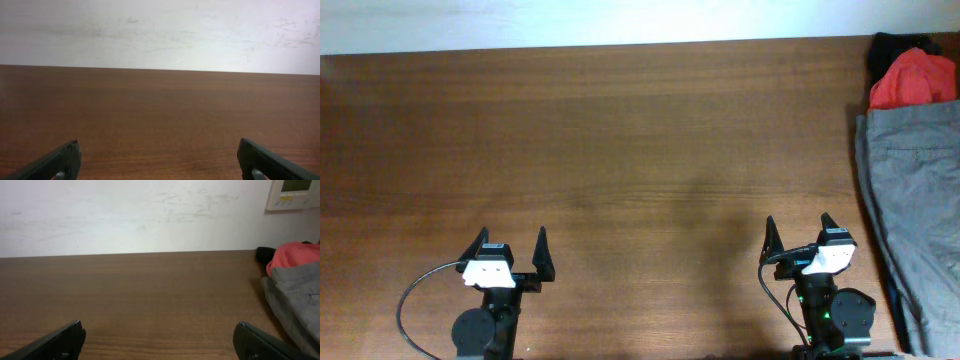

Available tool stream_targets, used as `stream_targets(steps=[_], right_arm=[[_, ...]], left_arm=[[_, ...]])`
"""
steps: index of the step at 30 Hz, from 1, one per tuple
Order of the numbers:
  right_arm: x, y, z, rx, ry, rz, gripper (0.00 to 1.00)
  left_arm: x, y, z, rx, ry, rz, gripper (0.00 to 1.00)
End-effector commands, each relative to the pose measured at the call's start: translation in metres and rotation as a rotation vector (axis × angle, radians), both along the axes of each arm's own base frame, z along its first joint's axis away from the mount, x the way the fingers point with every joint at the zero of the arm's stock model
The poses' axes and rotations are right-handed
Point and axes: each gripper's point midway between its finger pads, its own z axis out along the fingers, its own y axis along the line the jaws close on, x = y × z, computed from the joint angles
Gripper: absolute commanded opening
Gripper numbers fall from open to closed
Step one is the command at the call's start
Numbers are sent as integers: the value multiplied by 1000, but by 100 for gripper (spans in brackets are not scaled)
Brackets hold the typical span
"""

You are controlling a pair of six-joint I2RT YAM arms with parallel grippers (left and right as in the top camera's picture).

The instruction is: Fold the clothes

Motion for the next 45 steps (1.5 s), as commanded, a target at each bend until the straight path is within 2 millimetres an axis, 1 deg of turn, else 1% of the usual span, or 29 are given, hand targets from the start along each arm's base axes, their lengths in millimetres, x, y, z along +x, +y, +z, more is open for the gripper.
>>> stream_targets(steps=[1,9,11,12,16,18,20,23,25,26,29,32,33,36,37,38,39,42,45], right_arm=[[0,-3,-2,7,2,-16,99],[0,-3,-1,7,0,-15,98],[0,3,0,18,-3,18,99],[-1,12,1,21,-6,73,99],[-5,36,5,27,-23,214,99],[-9,48,14,24,-58,287,99],[-17,68,26,16,-108,414,99],[-34,95,36,-1,-156,598,99],[-43,105,43,-17,-191,672,99],[-45,106,48,-29,-218,682,99],[-48,104,72,-73,-332,662,99],[-51,97,97,-94,-445,610,99],[-50,91,106,-76,-475,565,99],[-45,73,123,-43,-507,449,99],[-43,70,125,-39,-512,426,99],[-40,57,136,-36,-530,342,99],[-38,49,143,-49,-543,288,99],[-34,43,154,-79,-529,250,99],[-22,43,158,-66,-430,249,99]], left_arm=[[0,1,-2,17,-1,5,99],[0,1,-2,17,-2,5,99],[0,1,-2,17,-1,5,99],[0,1,-2,17,-2,5,99],[0,1,-2,17,-1,5,99],[0,1,-2,17,-1,5,99],[0,1,-2,17,-2,5,99],[0,1,-2,17,-1,5,99],[0,1,-2,17,-1,5,99],[0,1,-2,17,-2,5,99],[0,1,-2,17,-2,5,99],[0,1,-2,17,-1,5,99],[0,1,-2,17,-1,5,99],[0,1,-2,17,-1,4,99],[0,1,-2,17,-2,4,99],[0,1,-2,17,-1,4,99],[0,1,-2,17,-1,4,99],[0,1,-2,17,-1,5,99],[0,1,-2,17,-1,5,99]])
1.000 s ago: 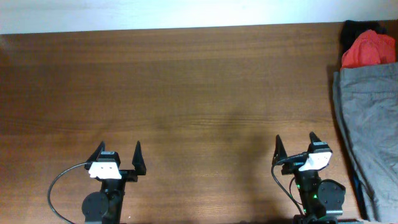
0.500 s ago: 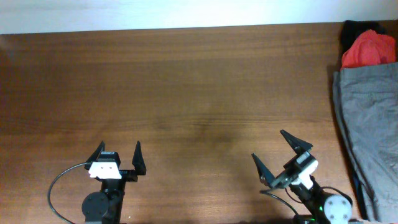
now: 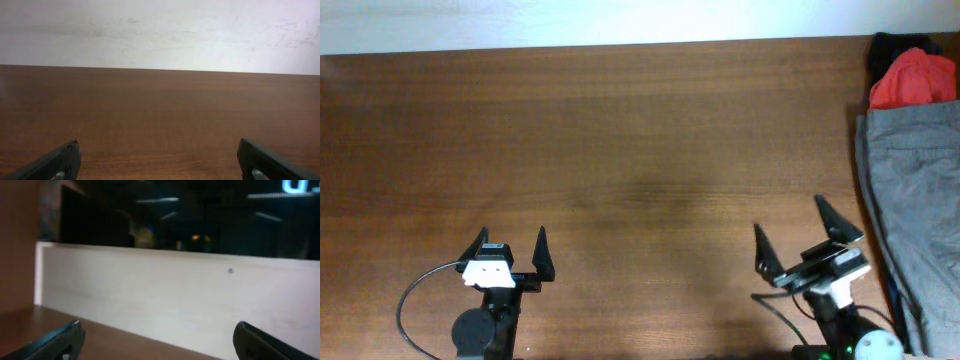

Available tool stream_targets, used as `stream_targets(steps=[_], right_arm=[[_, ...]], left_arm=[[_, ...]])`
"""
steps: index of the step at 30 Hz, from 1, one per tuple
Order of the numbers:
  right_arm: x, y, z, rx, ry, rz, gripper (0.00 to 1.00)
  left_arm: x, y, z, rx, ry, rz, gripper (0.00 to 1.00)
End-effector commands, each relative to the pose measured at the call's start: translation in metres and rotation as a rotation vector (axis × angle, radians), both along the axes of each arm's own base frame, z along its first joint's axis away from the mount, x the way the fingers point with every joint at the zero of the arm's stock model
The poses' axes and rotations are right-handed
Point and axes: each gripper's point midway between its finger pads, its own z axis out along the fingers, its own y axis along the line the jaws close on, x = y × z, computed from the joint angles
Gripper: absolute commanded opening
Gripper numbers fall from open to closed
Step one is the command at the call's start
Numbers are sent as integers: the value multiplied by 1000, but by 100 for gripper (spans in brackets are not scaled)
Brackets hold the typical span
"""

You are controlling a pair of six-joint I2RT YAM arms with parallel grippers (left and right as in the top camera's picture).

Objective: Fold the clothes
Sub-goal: 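Move the right gripper to the grey shorts on the clothes pile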

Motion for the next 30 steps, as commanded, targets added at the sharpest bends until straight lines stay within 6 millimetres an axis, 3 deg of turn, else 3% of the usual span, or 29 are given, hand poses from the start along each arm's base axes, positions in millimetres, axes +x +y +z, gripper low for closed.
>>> stream_targets(steps=[1,7,13,17,23,25,26,30], right_arm=[[14,-13,23,-27,55,-93,99],[68,-41,25,-188,293,-275,99],[136,-100,-10,-304,727,-558,99],[173,-90,-62,-383,1110,-427,99],[195,-84,-143,-429,1405,-328,99],[205,-105,-183,-498,1483,-436,99],[206,-118,-192,-527,1503,-514,99],[205,-166,-200,-510,1507,-887,98]], left_arm=[[0,0,-2,16,-2,2,99],[0,0,-2,16,-2,2,99],[0,0,-2,16,-1,2,99],[0,0,-2,16,-2,2,99],[0,0,-2,16,-1,1,99],[0,0,-2,16,-1,2,99],[0,0,-2,16,-1,1,99],[0,0,-2,16,-2,2,99]])
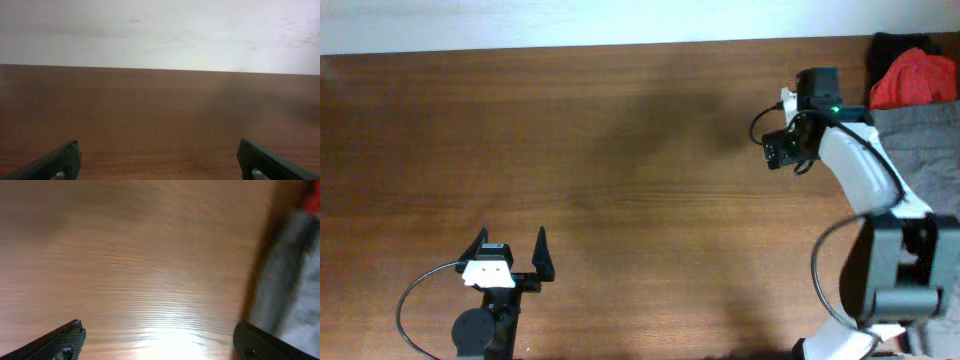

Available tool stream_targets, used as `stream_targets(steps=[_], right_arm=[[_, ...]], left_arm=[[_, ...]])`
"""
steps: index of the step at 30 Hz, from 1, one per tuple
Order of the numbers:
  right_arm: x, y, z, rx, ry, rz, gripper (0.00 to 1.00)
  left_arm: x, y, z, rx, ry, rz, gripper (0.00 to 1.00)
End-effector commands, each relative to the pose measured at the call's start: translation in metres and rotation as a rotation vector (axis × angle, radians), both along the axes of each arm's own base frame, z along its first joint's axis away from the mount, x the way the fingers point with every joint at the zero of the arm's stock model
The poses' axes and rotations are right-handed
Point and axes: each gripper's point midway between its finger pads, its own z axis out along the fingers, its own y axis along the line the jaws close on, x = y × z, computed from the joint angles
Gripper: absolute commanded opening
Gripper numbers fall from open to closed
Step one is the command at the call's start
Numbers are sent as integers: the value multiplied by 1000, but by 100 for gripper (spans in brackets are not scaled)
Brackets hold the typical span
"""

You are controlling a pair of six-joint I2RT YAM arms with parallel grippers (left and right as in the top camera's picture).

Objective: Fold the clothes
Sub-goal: 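Move the right gripper to the grey shorts on the clothes pile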

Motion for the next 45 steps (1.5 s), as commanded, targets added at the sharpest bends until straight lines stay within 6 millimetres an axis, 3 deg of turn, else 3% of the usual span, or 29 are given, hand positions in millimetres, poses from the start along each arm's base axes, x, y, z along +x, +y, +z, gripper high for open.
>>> stream_targets(steps=[1,12,22,45], right_arm=[[1,-50,13,-254,-50,-221,99],[29,-87,26,-468,-200,-340,99],[29,-105,-17,-478,-140,-368,99],[46,-157,-57,-466,-244,-494,98]], left_arm=[[0,0,-2,16,-2,-1,99],[0,0,-2,16,-2,-1,99],[0,0,-2,16,-2,-1,99],[0,0,-2,16,-2,-1,99]])
